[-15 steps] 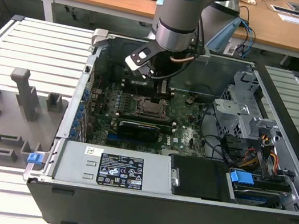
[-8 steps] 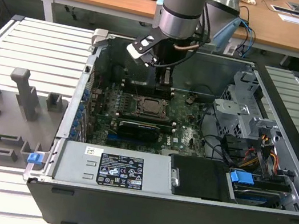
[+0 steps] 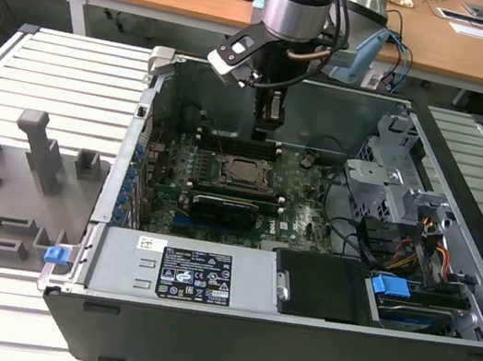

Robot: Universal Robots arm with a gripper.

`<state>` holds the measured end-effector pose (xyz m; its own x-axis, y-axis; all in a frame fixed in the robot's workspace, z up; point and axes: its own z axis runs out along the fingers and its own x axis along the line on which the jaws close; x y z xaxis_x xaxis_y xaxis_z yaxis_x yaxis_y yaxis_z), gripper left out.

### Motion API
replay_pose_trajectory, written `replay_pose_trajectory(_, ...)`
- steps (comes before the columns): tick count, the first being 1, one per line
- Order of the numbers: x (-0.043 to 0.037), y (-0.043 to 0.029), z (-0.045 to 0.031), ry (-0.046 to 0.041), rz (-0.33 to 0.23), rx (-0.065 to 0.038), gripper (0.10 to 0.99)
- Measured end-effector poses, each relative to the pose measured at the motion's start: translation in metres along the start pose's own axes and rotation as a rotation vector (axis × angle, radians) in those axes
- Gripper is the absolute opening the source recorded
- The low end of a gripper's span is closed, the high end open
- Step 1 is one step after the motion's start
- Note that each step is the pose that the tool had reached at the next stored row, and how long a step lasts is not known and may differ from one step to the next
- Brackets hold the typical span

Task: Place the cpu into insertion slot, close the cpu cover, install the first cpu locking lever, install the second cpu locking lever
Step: 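Install the first cpu locking lever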

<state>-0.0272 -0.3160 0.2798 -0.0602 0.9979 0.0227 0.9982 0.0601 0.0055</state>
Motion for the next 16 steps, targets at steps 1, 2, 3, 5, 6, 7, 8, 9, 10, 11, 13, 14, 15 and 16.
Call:
replay_pose_trajectory(1,0.0,0.0,0.0,0.0,-0.016,0.0,0.106)
replay_pose_trajectory(2,0.0,0.0,-0.0001,-0.0001,-0.033,0.001,0.106)
replay_pose_trajectory(3,0.0,0.0,-0.0001,-0.0001,-0.052,0.001,0.106)
replay_pose_trajectory(5,0.0,0.0,0.0,0.0002,-0.105,0.003,0.106)
replay_pose_trajectory(6,0.0,0.0,0.0,0.0005,-0.147,0.003,0.106)
replay_pose_trajectory(7,0.0,0.0,0.0,0.0007,-0.174,0.004,0.106)
replay_pose_trajectory(8,0.0,0.0,0.0,0.0008,-0.198,0.005,0.106)
replay_pose_trajectory(9,0.0,0.0,0.0,0.0009,-0.212,0.005,0.106)
replay_pose_trajectory(10,0.0,0.0,0.0,0.001,-0.232,0.005,0.106)
replay_pose_trajectory(11,0.0,0.0,0.0,0.0011,-0.244,0.006,0.106)
replay_pose_trajectory(13,0.0,0.0,0.0,0.0012,-0.271,0.006,0.106)
replay_pose_trajectory(14,0.0,0.0,0.0,0.0013,-0.28,0.006,0.106)
replay_pose_trajectory(15,0.0,0.0,0.0,0.0013,-0.295,0.007,0.106)
replay_pose_trajectory(16,0.0,0.0,0.0,0.0014,-0.303,0.007,0.106)
